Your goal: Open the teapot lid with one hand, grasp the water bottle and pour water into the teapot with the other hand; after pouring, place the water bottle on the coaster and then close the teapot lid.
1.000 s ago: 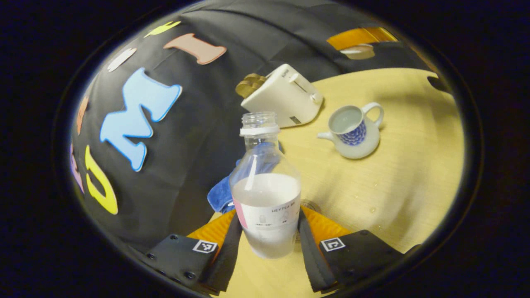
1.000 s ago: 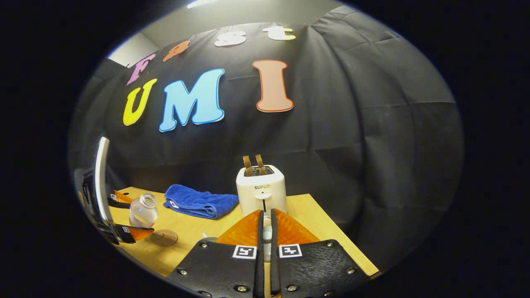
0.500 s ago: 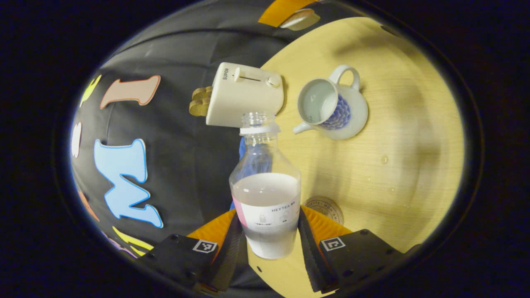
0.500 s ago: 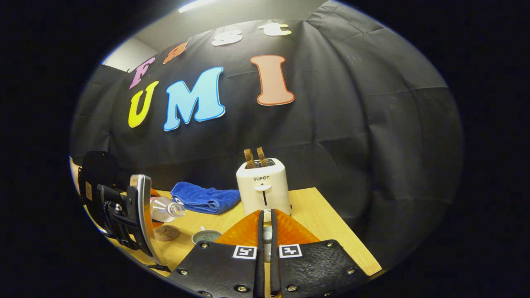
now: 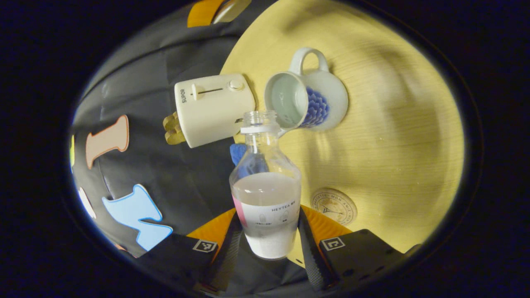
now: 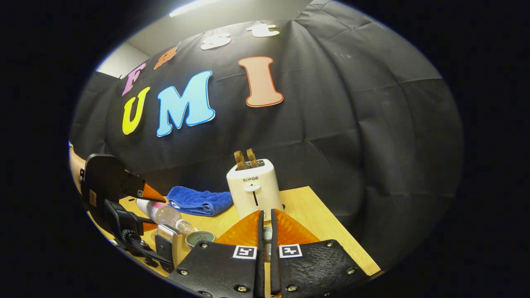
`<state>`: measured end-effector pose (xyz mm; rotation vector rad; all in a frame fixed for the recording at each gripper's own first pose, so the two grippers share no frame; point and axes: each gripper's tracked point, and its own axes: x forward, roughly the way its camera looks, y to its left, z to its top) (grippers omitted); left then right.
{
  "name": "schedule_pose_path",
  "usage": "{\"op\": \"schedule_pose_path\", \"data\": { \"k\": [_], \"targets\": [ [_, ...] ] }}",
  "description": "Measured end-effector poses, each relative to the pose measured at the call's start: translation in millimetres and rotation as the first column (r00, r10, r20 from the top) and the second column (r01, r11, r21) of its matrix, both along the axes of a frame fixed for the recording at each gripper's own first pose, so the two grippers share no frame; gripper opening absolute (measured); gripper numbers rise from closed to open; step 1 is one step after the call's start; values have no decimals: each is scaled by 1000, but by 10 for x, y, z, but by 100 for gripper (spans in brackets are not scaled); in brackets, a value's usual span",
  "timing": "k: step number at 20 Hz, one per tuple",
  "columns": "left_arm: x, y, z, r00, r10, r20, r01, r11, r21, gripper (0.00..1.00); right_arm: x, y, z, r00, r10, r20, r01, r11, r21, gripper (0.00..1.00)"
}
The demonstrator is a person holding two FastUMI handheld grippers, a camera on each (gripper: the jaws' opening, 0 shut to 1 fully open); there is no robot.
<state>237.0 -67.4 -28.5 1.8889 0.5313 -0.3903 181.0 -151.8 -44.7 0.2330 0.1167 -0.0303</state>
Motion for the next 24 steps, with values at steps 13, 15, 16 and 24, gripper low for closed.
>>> {"op": "schedule_pose_path", "data": {
  "k": [13,15,16,24],
  "targets": [
    [16,-66,111,999,-50,10,46,966,256,83,-57,-29,101,1000,3,25,-3,1000,9,5],
    [14,-73,136,999,-47,12,42,959,279,83,-46,-15,131,1000,5,28,-5,1000,5,5],
    [13,-75,142,999,-48,16,41,956,292,83,-48,-8,131,1000,7,27,-7,1000,4,5],
    [17,-81,162,994,-105,36,81,907,412,82,-67,-49,159,999,0,33,-1,1000,19,5]
  ]
}}
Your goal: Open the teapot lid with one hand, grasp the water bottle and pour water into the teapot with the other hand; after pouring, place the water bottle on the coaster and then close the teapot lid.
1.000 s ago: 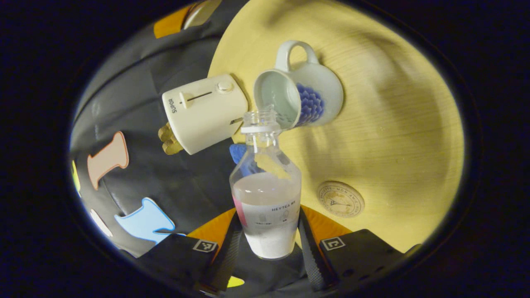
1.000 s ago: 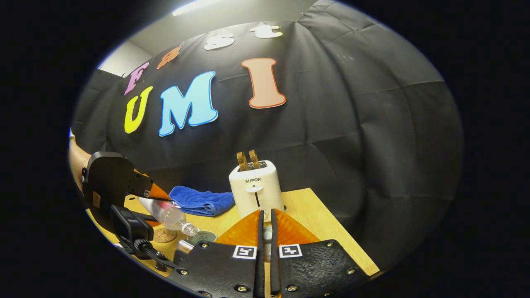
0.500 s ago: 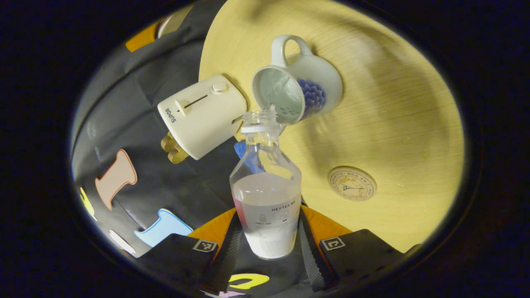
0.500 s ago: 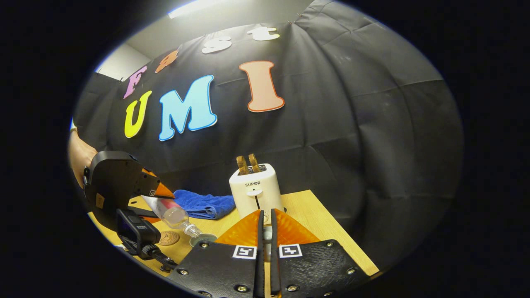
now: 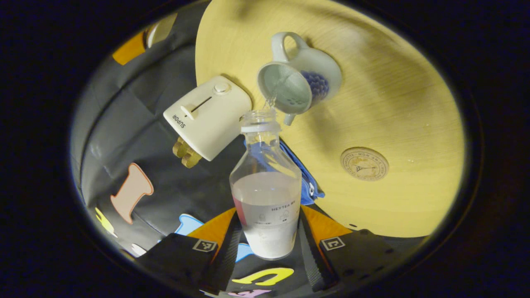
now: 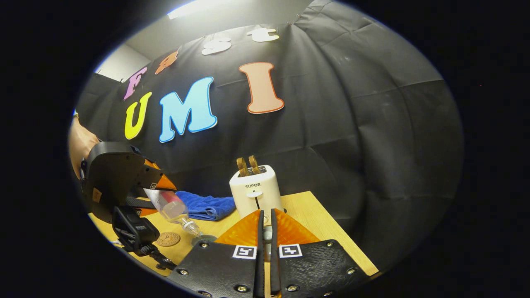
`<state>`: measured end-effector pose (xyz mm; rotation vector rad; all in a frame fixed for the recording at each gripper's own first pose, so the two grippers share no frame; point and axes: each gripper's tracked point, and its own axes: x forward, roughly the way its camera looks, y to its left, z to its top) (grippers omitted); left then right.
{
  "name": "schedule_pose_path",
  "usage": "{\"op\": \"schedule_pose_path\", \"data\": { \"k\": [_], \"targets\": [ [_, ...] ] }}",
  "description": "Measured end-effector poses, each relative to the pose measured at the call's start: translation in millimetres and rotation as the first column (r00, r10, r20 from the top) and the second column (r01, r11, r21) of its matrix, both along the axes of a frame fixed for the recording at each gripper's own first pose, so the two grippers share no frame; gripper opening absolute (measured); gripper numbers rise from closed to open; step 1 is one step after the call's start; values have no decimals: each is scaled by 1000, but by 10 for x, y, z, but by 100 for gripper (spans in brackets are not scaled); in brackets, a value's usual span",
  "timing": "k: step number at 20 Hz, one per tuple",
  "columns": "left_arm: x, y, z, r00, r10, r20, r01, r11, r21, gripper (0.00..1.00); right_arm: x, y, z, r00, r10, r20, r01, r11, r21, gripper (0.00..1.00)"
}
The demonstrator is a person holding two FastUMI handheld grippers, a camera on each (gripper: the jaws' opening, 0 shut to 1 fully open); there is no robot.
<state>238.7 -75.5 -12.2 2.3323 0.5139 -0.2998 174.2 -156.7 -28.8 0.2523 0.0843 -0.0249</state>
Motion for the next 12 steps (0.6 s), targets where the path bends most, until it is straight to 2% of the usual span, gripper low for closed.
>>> {"op": "schedule_pose_path", "data": {
  "k": [6,12],
  "targets": [
    [-57,-129,-48,1000,-18,8,17,998,58,82,-10,-8,32,1000,-1,10,1,1000,-4,5],
    [-139,-301,-194,1000,-13,-1,13,999,41,82,-12,-8,37,1000,2,9,-2,1000,-2,5]
  ]
}}
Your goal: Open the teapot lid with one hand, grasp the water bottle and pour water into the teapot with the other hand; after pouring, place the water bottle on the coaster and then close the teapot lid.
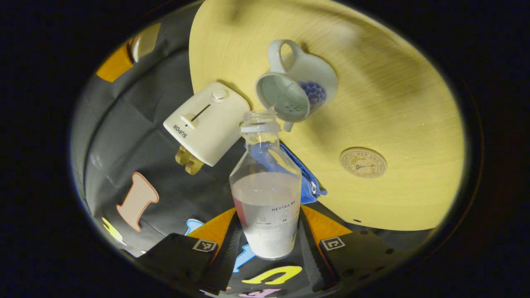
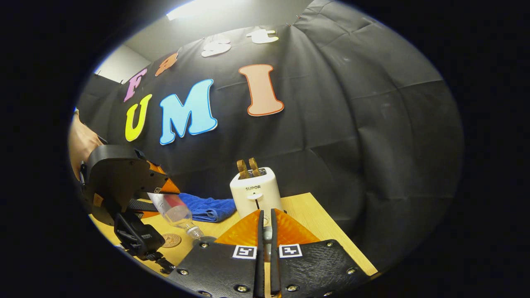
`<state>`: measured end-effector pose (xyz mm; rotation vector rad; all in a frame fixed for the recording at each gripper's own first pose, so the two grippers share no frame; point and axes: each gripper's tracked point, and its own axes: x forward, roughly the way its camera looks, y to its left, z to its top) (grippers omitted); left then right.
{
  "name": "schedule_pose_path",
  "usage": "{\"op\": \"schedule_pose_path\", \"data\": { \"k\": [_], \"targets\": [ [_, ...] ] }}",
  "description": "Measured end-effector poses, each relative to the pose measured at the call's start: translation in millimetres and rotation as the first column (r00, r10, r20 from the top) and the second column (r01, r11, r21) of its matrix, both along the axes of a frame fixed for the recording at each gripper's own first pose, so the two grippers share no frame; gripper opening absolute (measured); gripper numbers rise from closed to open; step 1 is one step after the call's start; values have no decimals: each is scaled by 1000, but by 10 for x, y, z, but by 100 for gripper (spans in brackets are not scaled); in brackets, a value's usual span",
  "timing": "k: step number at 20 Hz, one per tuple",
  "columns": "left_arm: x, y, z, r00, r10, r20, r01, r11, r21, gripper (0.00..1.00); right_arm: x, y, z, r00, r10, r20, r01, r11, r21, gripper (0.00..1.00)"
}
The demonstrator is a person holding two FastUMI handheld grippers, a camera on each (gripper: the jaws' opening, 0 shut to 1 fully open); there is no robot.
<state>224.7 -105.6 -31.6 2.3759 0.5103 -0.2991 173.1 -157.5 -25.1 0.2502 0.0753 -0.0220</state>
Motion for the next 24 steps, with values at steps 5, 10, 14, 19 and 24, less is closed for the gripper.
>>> {"op": "schedule_pose_path", "data": {
  "k": [5,10,14,19,24],
  "targets": [
    [2,48,14,999,26,-20,-27,997,-76,83,11,-11,-15,1000,-2,-3,2,1000,-1,5],
    [64,12,-34,996,87,-33,-93,949,-301,84,6,-3,-37,1000,0,-10,0,1000,1,5],
    [19,164,-194,990,132,-42,-134,844,-519,84,0,-12,-23,1000,-7,-5,7,1000,-5,5],
    [92,326,-483,971,223,-84,-199,562,-803,84,5,20,-31,1000,1,-7,-1,1000,-6,6],
    [115,296,-682,952,297,-66,-142,240,-960,84,32,104,-96,1000,17,-25,-17,999,-27,6]
  ]
}}
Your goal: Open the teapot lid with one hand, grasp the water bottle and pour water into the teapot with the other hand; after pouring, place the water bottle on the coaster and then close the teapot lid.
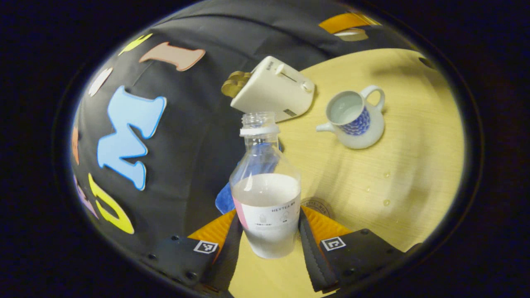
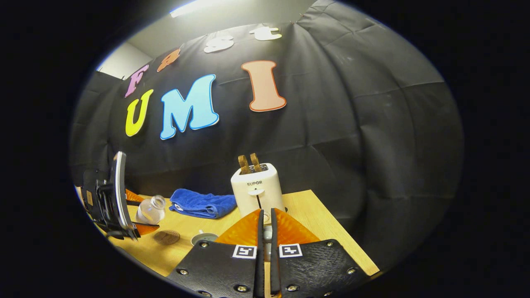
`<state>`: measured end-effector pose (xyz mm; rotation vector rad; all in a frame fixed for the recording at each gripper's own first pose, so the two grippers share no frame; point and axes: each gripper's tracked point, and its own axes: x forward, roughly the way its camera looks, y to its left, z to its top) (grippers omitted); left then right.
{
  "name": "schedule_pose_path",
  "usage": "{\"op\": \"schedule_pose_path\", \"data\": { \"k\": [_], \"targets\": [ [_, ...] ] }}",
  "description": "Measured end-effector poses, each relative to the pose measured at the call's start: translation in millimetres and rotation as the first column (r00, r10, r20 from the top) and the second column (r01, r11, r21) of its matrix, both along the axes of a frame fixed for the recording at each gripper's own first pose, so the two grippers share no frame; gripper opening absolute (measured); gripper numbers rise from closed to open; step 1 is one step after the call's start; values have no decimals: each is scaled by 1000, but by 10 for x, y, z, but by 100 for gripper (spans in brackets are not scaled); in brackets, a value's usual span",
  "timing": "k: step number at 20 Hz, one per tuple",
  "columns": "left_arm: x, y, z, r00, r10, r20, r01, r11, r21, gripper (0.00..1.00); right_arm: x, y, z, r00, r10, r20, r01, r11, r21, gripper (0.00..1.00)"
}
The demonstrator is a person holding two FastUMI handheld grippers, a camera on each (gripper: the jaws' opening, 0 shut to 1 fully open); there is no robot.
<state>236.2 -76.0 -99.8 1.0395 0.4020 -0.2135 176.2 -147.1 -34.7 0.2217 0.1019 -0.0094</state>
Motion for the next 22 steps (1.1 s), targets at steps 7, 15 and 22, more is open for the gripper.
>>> {"op": "schedule_pose_path", "data": {
  "k": [7,15,22],
  "targets": [
    [20,-313,-92,987,133,85,-77,876,-476,83,1,171,-29,999,37,-8,-38,998,-57,5],
    [170,-530,-132,972,213,101,-74,683,-727,83,26,238,-73,999,48,-16,-50,995,-89,5],
    [192,-662,-234,980,180,83,-65,691,-720,82,35,251,-108,998,50,-26,-52,994,-96,5]
  ]
}}
